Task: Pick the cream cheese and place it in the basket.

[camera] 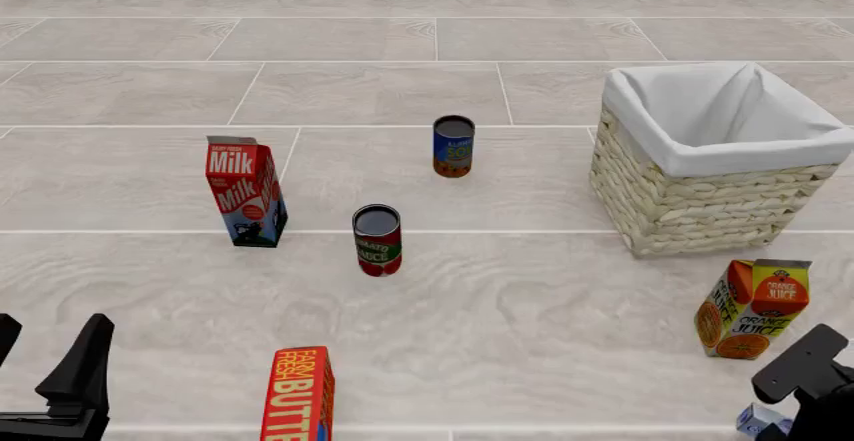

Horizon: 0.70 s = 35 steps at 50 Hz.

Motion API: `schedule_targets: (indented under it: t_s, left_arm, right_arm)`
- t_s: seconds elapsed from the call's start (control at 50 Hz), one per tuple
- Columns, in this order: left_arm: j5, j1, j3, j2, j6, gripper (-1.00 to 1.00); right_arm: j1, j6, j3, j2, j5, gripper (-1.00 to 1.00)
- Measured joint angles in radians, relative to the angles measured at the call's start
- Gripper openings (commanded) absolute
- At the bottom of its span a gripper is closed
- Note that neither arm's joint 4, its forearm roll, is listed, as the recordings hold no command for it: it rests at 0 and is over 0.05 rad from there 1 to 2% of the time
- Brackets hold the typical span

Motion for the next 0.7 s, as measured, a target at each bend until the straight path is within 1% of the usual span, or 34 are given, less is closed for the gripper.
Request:
schedule_targets:
  t_s: [0.36,0.52,0.62,0.64,0.7]
  left_arm:
    - [0.0,0.0,0.0,0.0,0.0,1.0]
    - [0.0,0.0,0.0,0.0,0.0,1.0]
    - [0.0,0.0,0.0,0.0,0.0,1.0]
    - [0.0,0.0,0.0,0.0,0.0,1.0]
    - [0.0,0.0,0.0,0.0,0.0,1.0]
  right_arm:
    - [-0.015,-0.015,0.024,0.089,-0.092,1.0]
    - [-0.014,-0.027,0.021,0.104,-0.073,1.0]
    - [-0.011,-0.027,0.027,0.096,-0.082,1.0]
    - [-0.011,-0.027,0.029,0.094,-0.085,-1.0]
    - [-0.005,-0.033,0.033,0.081,-0.093,-1.0]
